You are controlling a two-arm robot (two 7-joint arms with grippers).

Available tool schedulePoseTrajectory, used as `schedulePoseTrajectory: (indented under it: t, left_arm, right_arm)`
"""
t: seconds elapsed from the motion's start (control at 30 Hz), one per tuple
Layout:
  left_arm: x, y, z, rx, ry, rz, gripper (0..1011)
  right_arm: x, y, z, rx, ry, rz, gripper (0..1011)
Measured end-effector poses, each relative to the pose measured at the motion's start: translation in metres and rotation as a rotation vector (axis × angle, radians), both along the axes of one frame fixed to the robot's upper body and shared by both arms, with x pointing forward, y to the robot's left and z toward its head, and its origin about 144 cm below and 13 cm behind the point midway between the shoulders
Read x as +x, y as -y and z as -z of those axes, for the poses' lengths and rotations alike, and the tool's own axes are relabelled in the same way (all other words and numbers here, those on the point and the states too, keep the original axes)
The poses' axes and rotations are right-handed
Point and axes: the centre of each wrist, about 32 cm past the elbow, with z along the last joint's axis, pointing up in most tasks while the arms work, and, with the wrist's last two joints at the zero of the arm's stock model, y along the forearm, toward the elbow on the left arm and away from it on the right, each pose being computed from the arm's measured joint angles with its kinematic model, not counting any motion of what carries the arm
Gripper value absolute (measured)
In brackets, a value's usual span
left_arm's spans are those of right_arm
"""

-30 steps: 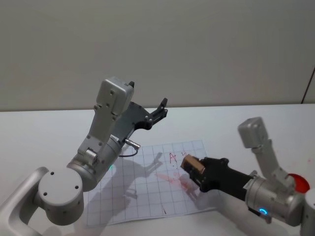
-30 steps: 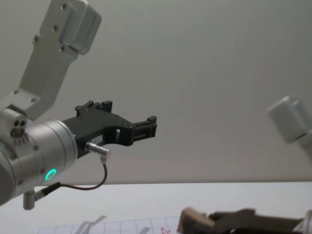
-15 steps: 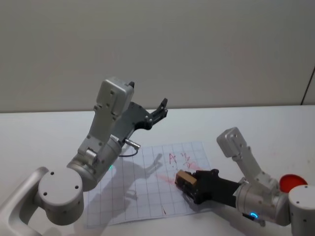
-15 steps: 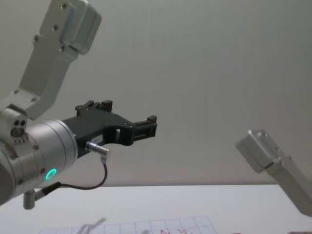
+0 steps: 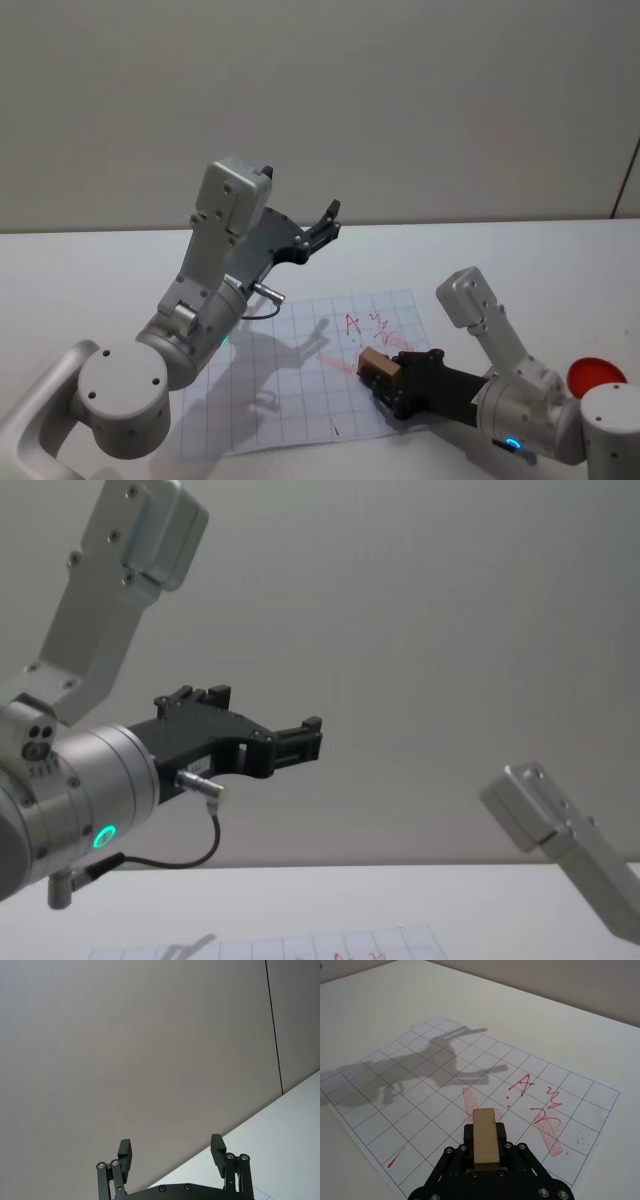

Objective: Use the one hand to pick up the stamp and affix it onto the A4 paper.

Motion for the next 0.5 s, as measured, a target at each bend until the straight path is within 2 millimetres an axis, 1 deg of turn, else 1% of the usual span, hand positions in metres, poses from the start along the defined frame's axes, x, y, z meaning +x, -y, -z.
schedulePoseTrajectory:
  t: [0.3,0.5]
  left_arm:
    - [0.000,0.000,0.000,0.000,0.000,0.000,1001]
    - [0.000,0.000,0.000,0.000,0.000,0.000,1001]
  right_arm:
    - [0.002,0.000,-0.003,0.059,0.049,0.057,220]
    - [0.006,0.004,-0.020,0.137,0.123,0.128,220]
